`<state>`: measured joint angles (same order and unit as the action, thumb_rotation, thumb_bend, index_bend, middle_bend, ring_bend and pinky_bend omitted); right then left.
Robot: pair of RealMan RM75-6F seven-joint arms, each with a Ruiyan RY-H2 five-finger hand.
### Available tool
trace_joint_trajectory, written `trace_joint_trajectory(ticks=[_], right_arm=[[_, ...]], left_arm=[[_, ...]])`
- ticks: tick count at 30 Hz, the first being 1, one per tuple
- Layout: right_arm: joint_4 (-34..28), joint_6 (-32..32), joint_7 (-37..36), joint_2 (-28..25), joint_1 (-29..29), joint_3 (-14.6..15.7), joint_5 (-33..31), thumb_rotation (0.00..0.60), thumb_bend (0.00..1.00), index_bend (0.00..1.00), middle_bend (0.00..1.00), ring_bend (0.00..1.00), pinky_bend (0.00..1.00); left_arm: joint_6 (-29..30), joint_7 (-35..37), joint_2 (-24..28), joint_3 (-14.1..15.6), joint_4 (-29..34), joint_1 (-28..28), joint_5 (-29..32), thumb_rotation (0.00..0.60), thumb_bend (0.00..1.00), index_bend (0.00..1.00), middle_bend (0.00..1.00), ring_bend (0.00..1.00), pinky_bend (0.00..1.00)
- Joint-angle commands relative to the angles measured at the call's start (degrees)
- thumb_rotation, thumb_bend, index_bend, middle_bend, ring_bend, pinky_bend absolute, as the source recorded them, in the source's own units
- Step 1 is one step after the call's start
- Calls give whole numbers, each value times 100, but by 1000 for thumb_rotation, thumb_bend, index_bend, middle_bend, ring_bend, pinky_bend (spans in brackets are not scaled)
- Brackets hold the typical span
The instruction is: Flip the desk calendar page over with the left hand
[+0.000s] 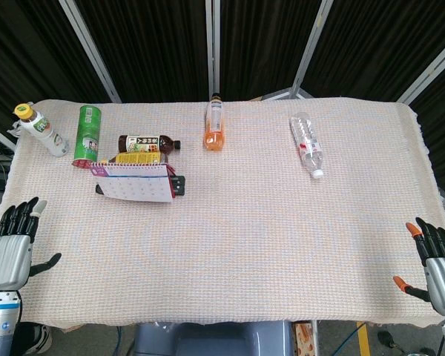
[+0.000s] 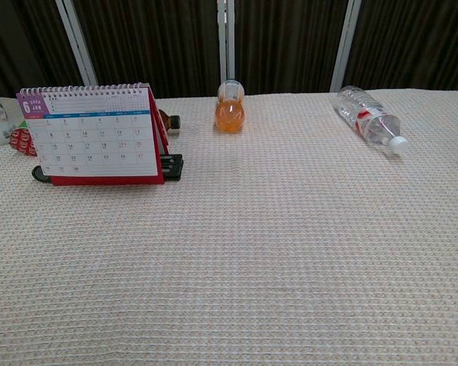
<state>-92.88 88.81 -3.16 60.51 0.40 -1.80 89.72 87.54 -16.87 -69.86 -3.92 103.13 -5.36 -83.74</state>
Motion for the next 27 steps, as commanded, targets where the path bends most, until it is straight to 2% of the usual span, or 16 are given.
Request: trace_joint_trajectory(ticks=[1,12,14,16,17,19,20,23,27], right_arm=[[-2,1,-12,-6,0,-1,0,600,0,3,0,0,0],[-24,55,-55,-35,-18,-6,25,600,0,3,0,0,0],[-35,46,-50,-43,-12,-12,17,600,0,3,0,0,0],[-42,45,-62,-43,-14,-15,5,600,0,3,0,0,0],[-44,51,-71,-47,-16,-18,5,600,0,3,0,0,0],[-45,50,-86,-55,-16,-15,8,600,0,3,0,0,0],[-49,42,-101,-62,-15,-12,8,600,0,3,0,0,0],[-33,31,-135,-70,-22,0,3,600,0,3,0,0,0],[-57,63,-200,-98,-24,-11,21,600,0,3,0,0,0]], left_arm=[[-12,-13,-4,2,-4,-5,8,600,124,0,0,0,0],[-32,23,-62,-30,0,-12,83,600,133,0,0,0,0],[-76,119,-106,-82,-10,-27,202,600,169,0,3,19,51],[-88,273,-188,-181,-9,-44,348,600,281,0,120,170,229],[-56,391,-288,-286,-45,-56,458,600,368,0,254,316,359],[-81,553,-462,-435,-124,-94,677,600,489,0,474,510,497],[-163,641,-514,-479,-129,-122,800,600,536,0,551,576,536],[-684,1007,-572,-595,-65,-265,1306,600,624,0,625,641,580],[-1748,1554,-501,-854,-53,-586,2283,600,692,0,637,650,605]])
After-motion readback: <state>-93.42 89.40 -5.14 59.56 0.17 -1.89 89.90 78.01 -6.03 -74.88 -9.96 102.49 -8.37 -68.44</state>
